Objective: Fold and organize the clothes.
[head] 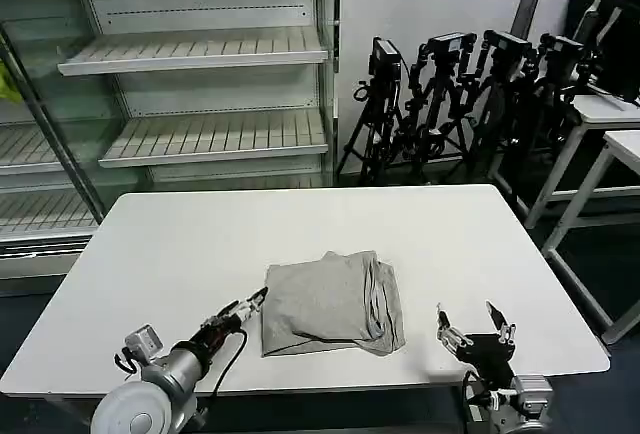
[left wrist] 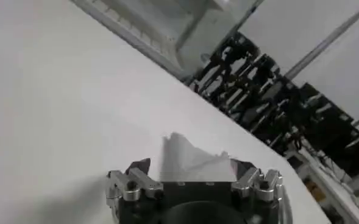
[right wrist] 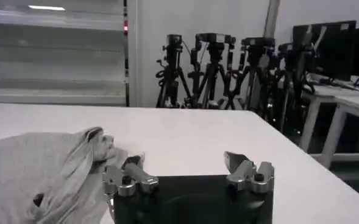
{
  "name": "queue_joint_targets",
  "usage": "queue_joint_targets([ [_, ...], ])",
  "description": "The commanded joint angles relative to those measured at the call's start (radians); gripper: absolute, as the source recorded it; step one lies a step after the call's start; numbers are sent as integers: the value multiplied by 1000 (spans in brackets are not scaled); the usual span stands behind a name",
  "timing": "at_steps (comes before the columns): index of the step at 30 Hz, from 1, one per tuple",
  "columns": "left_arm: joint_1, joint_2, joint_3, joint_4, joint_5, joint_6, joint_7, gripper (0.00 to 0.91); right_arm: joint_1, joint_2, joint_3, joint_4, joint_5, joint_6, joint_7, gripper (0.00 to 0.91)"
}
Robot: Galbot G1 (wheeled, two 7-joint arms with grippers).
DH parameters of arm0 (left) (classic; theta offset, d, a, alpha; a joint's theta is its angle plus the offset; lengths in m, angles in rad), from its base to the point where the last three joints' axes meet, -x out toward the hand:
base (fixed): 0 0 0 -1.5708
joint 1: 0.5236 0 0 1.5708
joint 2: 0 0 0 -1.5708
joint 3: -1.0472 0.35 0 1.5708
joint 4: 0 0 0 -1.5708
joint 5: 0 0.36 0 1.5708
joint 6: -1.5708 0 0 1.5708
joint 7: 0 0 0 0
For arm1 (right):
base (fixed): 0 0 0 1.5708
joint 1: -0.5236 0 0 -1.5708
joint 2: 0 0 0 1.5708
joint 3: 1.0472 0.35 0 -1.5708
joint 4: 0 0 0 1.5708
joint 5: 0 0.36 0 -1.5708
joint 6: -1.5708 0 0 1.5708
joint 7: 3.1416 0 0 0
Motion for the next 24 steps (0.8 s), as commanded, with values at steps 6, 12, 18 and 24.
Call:
queue_joint_targets([
  [6, -126, -12, 138, 196, -46, 27, 39, 907, -35, 2, 29, 15, -2, 4, -1, 907],
  [12, -197, -34, 179, 235, -46, 26, 36, 907, -43, 5, 39, 18, -2, 5, 0, 907],
  [18, -210, -35, 188, 234, -55, 25, 32, 242, -50, 11, 48, 24, -2, 4, 1, 907],
  [24, -208, -29, 180, 228, -67, 25, 26, 40, -53, 20, 46, 32, -8, 3, 3, 907],
])
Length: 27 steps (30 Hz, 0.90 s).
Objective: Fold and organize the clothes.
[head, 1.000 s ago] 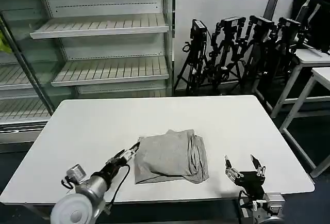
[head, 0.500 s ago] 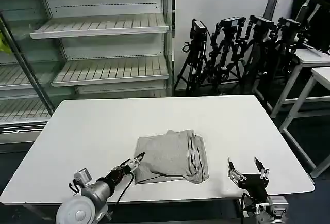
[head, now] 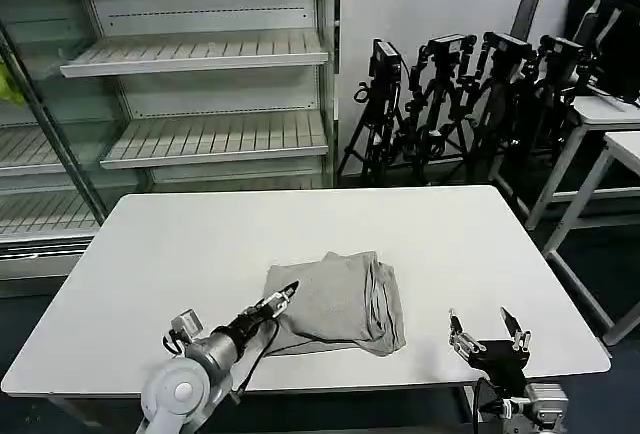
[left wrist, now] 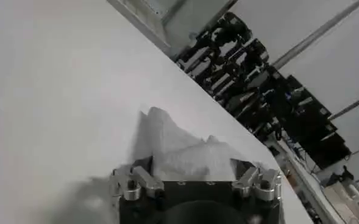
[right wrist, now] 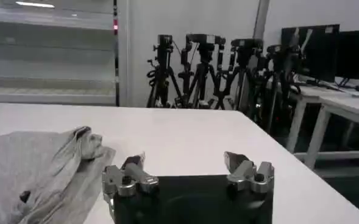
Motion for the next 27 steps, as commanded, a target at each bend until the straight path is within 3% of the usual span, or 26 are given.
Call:
queue_joint_targets([
  [1, -44, -1, 25, 36, -18, 11, -7, 40, -4, 6, 1, 6, -5, -2, 2, 907],
  [11, -20, -8, -22, -18, -116, 11, -28, 40, -12, 15, 4, 23, -9, -3, 7, 907],
  [19, 16, 1, -145, -71, -252, 11, -63, 40, -15, 15, 10, 34, 0, -3, 9, 907],
  [23, 53, 71, -263, -94, -321, 12, -79, 40, -3, 5, 17, 33, 20, -3, 12, 907],
  [27, 104, 239, -449, -70, -390, 15, -77, 40, 19, -12, 16, 21, 45, -3, 11, 907],
])
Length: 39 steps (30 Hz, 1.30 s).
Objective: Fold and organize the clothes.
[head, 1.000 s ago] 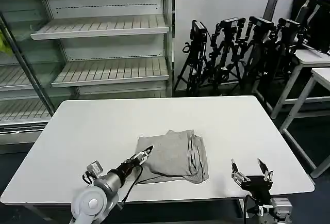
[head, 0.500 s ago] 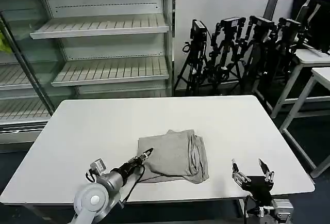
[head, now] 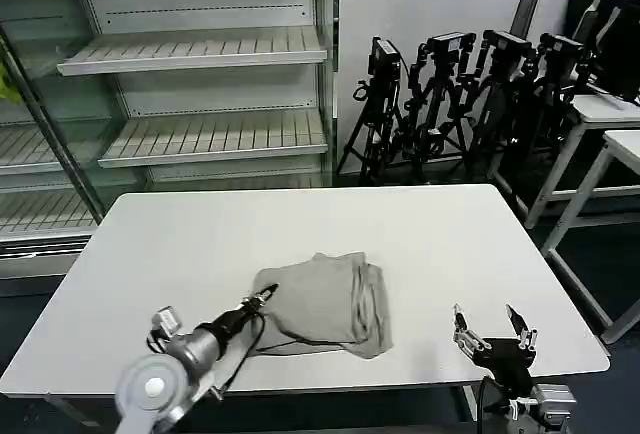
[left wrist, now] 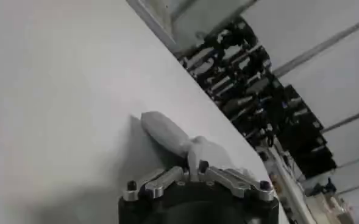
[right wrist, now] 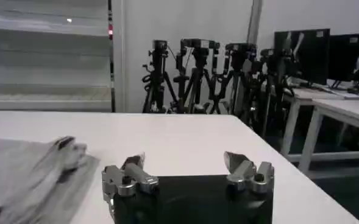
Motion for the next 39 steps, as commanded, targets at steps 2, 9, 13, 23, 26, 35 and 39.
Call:
queue_joint_targets([
  [2, 93, 286, -418, 12, -227, -1, -8, 40, 30, -18, -4, -16, 37, 1, 0, 907],
  [9, 134, 414, -574, 7, -186, 0, 47, 40, 77, -25, -46, -28, 41, -1, 0, 907],
  [13, 94, 355, -421, -147, -184, -3, -12, 40, 73, -19, -56, -25, 34, -1, 0, 907],
  [23, -157, -51, 275, -148, -35, -30, -104, 40, -11, -8, -22, 9, -10, 21, -6, 907],
  [26, -222, -172, 378, 1, 16, -38, -120, 40, -31, -8, -10, 17, -20, 31, -8, 907],
  [35, -455, -439, 508, 331, 153, -127, -154, 40, -45, 6, -15, 15, -30, 48, -9, 907],
  [39, -513, -443, 532, 433, 184, -152, -142, 50, -31, 6, -24, 3, -32, 52, -11, 907],
])
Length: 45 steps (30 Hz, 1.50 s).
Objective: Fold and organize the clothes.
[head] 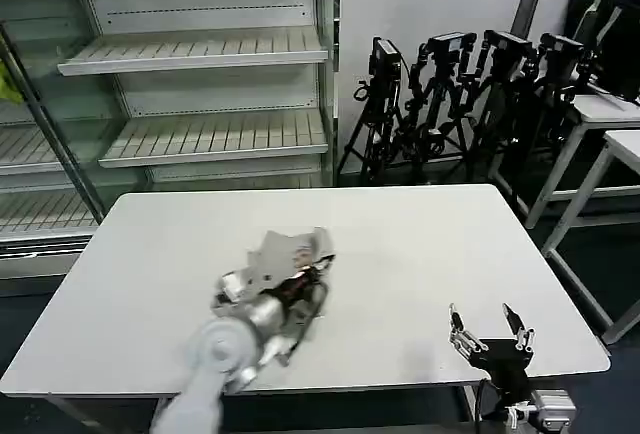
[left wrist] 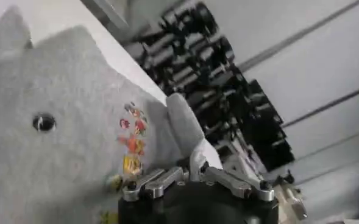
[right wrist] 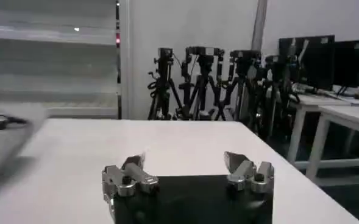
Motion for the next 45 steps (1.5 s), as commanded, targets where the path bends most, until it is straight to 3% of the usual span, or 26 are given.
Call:
queue_joint_targets([
  [1, -270, -265, 261, 362, 162, -82, -17, 181, -5, -1, -6, -9, -8, 11, -2, 907],
  [2, -272, -263, 258, 369, 176, -77, -3, 907, -1, -2, -6, -11, -8, 12, -2, 907],
  [14, -230, -171, 225, 199, 394, -66, 158, 907, 30, -8, -25, -20, -11, 12, -4, 907],
  [21, -115, 13, 127, 8, 811, -116, 283, 907, 30, -3, -26, -6, -58, 55, -20, 907],
  [23, -54, 53, 86, -55, 854, -127, 282, 907, 26, -3, -25, 1, -70, 67, -27, 907],
  [27, 176, 135, -72, -220, 978, -184, 308, 907, 19, 4, -26, 7, -81, 132, -36, 907],
  [29, 261, 142, -135, -272, 1036, -211, 319, 907, 10, 3, -24, 13, -101, 140, -46, 907],
  [32, 476, 121, -203, -328, 1178, -327, 330, 907, 4, 5, -29, 36, -103, 156, -47, 907],
  [35, 574, 87, -242, -351, 1279, -412, 328, 907, 8, 10, -26, 36, -116, 167, -39, 907],
  [45, 633, 63, -311, -380, 1300, -403, 358, 907, 58, 44, -55, -53, -162, 161, -40, 907],
])
